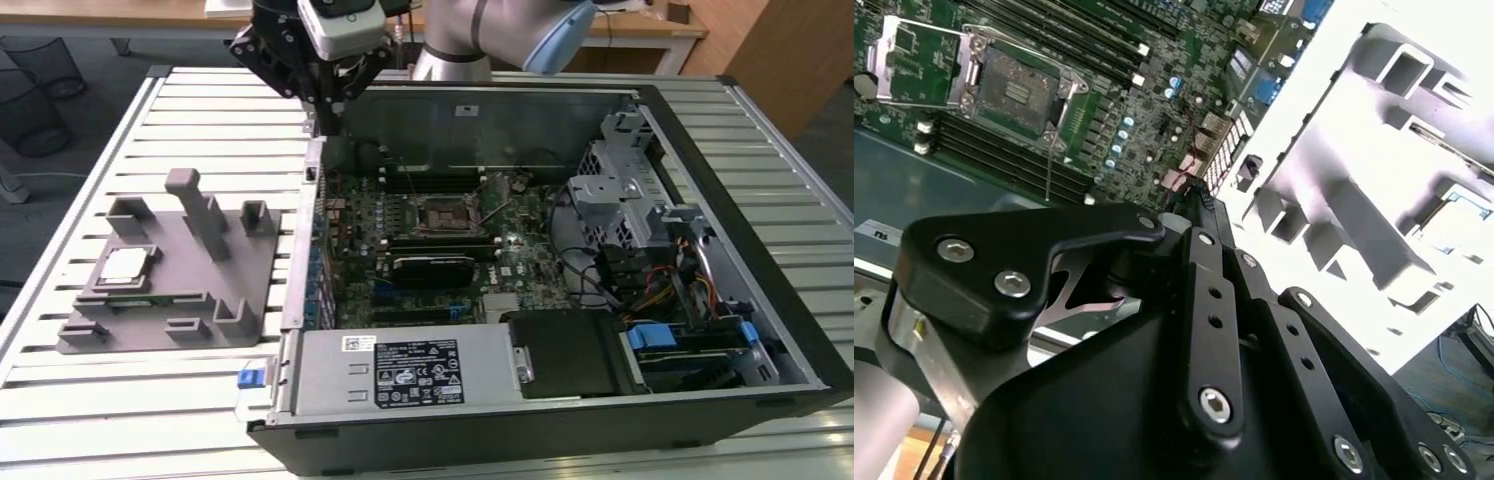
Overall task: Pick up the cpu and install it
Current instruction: 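Reach for the cpu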
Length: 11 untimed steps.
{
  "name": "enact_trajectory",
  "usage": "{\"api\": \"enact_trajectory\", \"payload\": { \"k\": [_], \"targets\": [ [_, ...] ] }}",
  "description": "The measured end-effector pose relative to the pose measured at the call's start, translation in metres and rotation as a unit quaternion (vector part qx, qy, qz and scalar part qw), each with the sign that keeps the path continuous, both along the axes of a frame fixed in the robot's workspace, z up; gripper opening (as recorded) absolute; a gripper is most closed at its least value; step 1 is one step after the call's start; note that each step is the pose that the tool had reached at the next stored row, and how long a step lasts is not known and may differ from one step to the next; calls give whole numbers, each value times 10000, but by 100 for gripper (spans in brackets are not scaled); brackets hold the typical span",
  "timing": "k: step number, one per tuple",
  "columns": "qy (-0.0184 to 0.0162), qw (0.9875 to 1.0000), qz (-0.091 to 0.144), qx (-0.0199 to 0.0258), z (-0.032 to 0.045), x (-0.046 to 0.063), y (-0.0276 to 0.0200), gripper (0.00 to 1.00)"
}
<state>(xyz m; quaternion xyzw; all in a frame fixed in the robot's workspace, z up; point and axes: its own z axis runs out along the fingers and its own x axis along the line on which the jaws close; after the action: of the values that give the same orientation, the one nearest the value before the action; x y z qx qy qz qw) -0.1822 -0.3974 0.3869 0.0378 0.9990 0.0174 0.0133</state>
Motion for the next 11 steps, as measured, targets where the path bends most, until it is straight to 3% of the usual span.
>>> {"api": "enact_trajectory", "payload": {
  "k": [11],
  "targets": [
    [0,10000,0,-2,-17,-158,1,11]
  ]
}}
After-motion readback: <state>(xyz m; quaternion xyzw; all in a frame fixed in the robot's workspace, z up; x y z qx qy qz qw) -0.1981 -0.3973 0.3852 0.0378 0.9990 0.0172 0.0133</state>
